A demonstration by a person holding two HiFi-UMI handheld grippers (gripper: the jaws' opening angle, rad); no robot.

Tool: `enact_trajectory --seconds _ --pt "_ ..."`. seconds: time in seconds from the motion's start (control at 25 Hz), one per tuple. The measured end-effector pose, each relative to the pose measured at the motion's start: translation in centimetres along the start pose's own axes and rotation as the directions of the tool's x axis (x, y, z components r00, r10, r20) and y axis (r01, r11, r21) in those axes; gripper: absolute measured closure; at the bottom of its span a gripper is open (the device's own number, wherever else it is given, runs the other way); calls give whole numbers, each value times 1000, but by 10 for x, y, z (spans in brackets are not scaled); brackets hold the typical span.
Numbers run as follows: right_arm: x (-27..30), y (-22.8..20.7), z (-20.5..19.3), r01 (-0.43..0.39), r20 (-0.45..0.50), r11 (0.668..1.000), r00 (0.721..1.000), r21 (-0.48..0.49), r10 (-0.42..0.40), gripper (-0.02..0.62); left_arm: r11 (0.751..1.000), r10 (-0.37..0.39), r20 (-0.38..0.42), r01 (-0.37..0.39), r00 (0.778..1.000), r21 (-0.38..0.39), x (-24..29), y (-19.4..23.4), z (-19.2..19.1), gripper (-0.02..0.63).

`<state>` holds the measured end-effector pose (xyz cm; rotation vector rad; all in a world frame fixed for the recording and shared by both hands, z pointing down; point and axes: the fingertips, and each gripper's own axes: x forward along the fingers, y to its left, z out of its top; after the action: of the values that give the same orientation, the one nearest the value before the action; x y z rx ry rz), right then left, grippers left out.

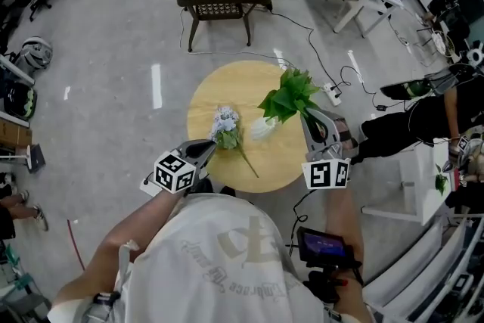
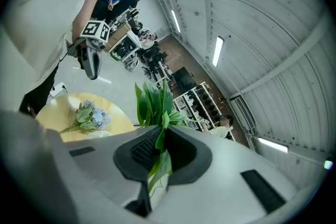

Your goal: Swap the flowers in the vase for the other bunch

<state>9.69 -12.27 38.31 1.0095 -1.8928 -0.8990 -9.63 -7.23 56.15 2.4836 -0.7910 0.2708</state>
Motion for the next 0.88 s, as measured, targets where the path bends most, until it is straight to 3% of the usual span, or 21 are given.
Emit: enact_trajectory --seconds 0.4,0.88 --pt "-14 -14 14 5 -2 996 1000 91 -4 578 999 -42 -1 42 999 0 -11 8 -8 591" --pt "-45 -58 18 121 -24 985 993 123 -119 580 990 -140 -35 140 990 17 -1 -11 -11 591"
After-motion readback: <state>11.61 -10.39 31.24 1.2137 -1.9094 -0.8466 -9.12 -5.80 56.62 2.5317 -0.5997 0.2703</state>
